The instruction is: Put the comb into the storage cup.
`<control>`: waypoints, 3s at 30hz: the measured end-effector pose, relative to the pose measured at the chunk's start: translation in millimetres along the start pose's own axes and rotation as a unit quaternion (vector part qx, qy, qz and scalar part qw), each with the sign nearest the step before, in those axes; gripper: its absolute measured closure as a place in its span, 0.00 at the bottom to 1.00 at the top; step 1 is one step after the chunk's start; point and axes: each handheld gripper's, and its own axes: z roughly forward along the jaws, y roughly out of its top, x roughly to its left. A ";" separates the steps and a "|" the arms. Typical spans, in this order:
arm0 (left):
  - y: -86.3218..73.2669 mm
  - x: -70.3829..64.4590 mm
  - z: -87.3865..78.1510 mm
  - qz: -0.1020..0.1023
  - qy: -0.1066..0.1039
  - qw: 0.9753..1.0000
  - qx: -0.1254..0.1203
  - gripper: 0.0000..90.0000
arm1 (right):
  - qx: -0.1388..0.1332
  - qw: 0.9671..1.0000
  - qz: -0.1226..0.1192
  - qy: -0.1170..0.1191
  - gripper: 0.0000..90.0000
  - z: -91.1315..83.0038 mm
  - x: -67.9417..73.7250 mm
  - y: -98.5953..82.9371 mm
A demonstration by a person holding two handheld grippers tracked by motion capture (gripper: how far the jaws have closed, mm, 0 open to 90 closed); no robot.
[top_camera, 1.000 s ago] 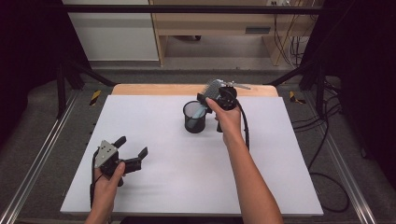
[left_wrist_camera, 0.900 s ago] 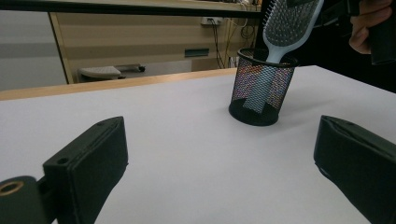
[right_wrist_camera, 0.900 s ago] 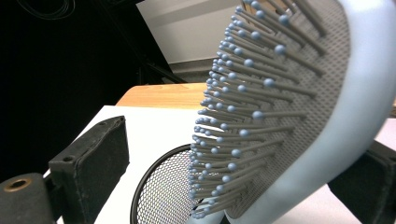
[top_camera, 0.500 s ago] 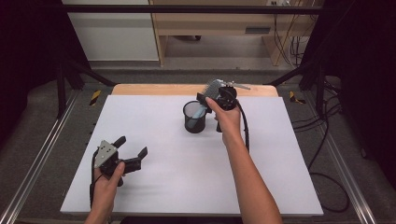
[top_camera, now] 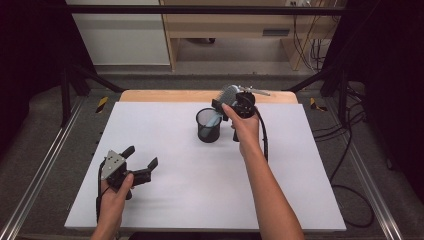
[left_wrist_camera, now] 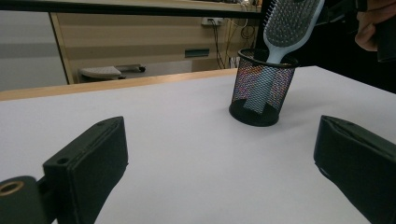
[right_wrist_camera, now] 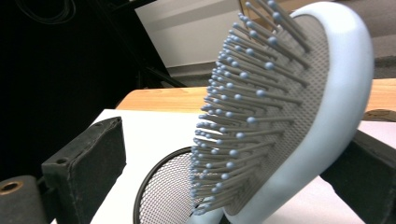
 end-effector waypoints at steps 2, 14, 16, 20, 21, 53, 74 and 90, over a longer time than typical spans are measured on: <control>-0.1 -0.1 -0.1 0.000 0.000 1.000 0.000 0.04 | 0.001 1.000 -0.005 0.000 0.05 -1.1 0.7 0.2; -0.4 -0.5 0.1 0.001 0.001 1.000 -0.001 0.04 | -0.002 1.000 -0.015 -0.006 0.05 -12.1 1.1 4.7; -0.3 -0.2 -0.1 0.001 0.001 1.000 -0.002 0.04 | -0.005 1.000 -0.016 -0.009 0.06 -14.7 0.7 6.1; -0.2 0.0 -0.2 0.002 0.002 1.000 -0.002 0.04 | -0.008 1.000 -0.024 -0.014 0.07 -19.1 -0.9 7.7; -0.3 0.0 -0.2 0.002 0.003 1.000 -0.002 0.04 | -0.010 0.999 -0.028 -0.014 0.07 -20.1 -1.1 7.9; -0.1 0.1 -1.2 0.004 0.001 1.000 -0.006 0.04 | -0.054 0.988 -0.119 -0.078 0.06 -31.8 1.2 10.4; -0.2 3.2 -2.8 0.006 0.016 1.000 -0.006 0.04 | -0.086 0.978 -0.175 -0.068 0.06 -60.0 1.3 22.1; 2.0 17.7 -14.0 0.000 0.041 0.999 -0.018 0.05 | -0.107 0.978 -0.176 -0.044 0.03 -80.9 4.4 35.0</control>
